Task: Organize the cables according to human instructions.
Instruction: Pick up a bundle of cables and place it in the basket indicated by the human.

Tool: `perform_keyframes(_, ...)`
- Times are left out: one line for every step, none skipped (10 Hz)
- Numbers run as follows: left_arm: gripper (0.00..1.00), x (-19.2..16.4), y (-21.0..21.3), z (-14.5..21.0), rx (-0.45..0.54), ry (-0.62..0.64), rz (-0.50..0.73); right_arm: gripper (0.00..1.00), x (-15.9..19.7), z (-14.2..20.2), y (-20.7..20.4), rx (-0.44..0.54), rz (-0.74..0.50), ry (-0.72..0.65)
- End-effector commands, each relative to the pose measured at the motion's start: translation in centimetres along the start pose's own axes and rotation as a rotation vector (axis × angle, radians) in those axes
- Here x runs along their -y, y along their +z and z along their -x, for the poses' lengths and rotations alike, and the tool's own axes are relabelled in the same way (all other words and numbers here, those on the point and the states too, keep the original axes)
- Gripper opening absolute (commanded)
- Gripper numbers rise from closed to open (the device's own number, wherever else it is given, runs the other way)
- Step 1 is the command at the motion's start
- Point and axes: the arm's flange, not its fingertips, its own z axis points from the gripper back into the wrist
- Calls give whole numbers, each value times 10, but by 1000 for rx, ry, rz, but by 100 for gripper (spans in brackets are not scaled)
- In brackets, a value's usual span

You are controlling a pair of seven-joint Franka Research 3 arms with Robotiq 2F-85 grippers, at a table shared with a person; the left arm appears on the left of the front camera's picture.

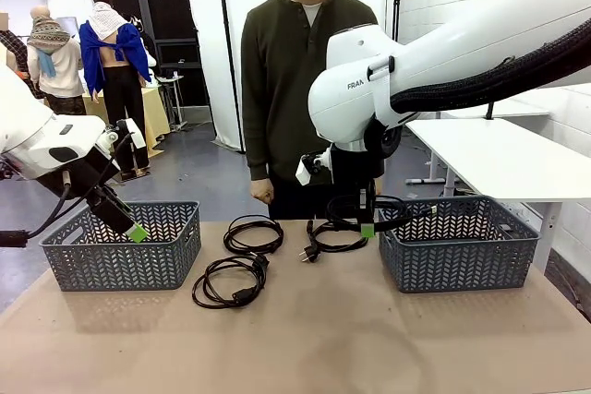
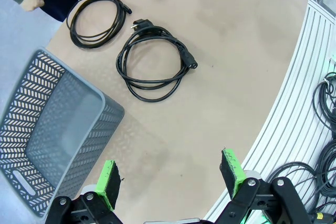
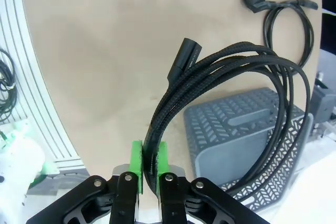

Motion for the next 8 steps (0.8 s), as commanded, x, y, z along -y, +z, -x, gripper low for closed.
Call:
perform_keyframes(100,-2,-1,0,6,-2,-10,0,0,0,0,0,0,0)
perform_keyframes(100,-2,-1,0,6,-2,-10,0,9,13,10,31,-21,16)
perform_keyframes(100,-2,-1,0,6,-2,-10,0,18,29,19,45,-35,11)
perform_keyframes(100,-2,-1,0,6,-2,-10,0,28,43,27,54,-37,0)
perform_keyframes(100,-2,-1,0,6,-2,-10,0,35,55,33,56,-45,-4)
perform_keyframes(100,-2,-1,0,6,-2,-10,0,40,67,36,59,-44,3)
perform_keyframes(100,-2,-1,0,6,-2,-10,0,46,81,37,78,-52,24)
perform_keyframes(100,-2,-1,0,6,-2,-10,0,53,97,35,68,-43,45)
